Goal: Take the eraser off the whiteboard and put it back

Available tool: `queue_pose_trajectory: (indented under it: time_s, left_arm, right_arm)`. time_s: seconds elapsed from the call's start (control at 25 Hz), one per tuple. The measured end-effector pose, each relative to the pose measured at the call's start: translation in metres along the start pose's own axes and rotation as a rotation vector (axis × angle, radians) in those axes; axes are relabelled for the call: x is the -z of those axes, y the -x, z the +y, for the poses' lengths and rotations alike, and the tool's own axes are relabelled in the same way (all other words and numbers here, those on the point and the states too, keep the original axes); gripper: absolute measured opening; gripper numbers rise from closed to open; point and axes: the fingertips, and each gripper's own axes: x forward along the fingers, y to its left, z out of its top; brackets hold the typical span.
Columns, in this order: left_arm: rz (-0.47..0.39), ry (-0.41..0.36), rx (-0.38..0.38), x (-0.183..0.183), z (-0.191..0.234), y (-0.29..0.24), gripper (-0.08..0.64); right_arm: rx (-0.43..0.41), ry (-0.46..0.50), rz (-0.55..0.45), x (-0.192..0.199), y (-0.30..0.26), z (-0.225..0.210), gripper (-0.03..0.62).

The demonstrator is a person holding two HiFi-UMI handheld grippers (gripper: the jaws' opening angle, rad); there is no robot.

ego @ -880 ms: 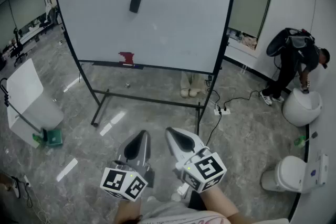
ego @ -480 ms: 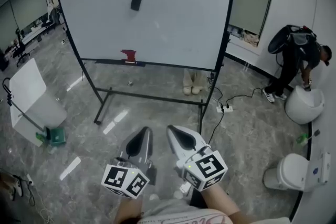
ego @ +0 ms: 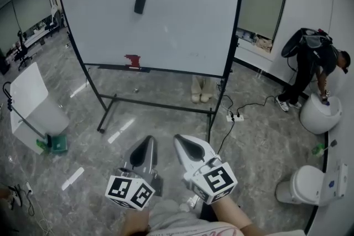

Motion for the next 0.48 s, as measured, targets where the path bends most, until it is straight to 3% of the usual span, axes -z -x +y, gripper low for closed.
queue_pose_trajectory:
  time_s: [0.24, 0.48]
  left_arm:
    - [0.016, -0.023, -0.006, 0.004, 0.002, -0.007, -0.002]
    - [0.006, -0.029, -0.022, -0.001, 0.034, -0.031, -0.002]
  right_arm:
    - [0.008, -0.042, -0.005, 0.004, -0.005, -0.012, 0.002]
    - [0.018, -0.045, 0.003, 0.014, -0.037, -0.031, 0.002]
